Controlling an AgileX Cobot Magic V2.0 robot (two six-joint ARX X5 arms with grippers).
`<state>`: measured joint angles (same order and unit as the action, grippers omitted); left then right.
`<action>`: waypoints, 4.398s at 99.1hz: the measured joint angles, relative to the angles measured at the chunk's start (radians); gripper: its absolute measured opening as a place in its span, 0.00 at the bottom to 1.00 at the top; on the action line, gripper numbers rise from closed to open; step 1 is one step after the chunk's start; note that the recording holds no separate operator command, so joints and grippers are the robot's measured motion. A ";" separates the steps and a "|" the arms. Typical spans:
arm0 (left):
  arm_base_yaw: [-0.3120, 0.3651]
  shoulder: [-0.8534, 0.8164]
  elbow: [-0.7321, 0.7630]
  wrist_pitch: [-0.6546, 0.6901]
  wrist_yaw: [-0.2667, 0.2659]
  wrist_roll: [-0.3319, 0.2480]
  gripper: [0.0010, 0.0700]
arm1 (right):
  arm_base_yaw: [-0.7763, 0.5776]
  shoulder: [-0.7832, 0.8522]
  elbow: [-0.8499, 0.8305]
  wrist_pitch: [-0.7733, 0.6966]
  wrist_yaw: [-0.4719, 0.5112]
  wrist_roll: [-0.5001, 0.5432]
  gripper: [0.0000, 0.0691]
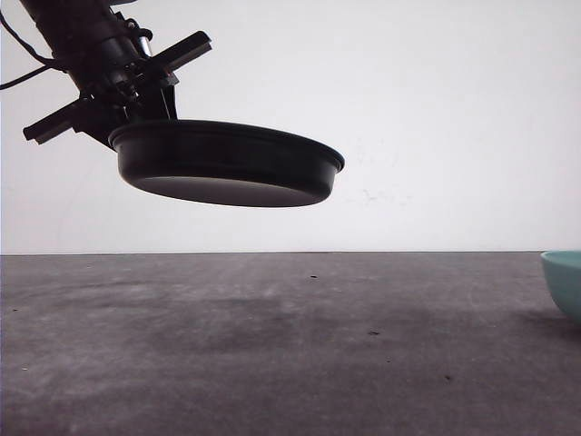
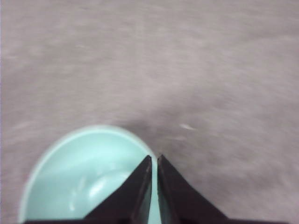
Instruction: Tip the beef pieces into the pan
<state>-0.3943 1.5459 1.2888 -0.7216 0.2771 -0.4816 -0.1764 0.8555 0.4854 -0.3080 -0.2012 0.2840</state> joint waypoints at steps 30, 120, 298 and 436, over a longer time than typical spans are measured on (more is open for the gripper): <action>-0.001 0.000 0.000 0.010 -0.068 0.019 0.10 | -0.001 -0.140 0.016 0.016 -0.183 0.075 0.02; 0.001 0.175 0.006 0.026 -0.169 -0.004 0.06 | 0.000 -0.727 0.032 0.021 -0.589 0.454 0.02; 0.045 -1.070 -0.508 0.145 -0.480 0.196 0.02 | 0.047 -0.727 0.032 -0.206 -0.106 -0.318 0.02; 0.045 -1.482 -0.656 0.111 -0.508 0.228 0.02 | 0.225 -0.853 -0.046 -0.196 0.428 -0.330 0.02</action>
<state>-0.3489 0.0635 0.6327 -0.6109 -0.2306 -0.2535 0.0490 0.0021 0.4397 -0.5037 0.2264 -0.0463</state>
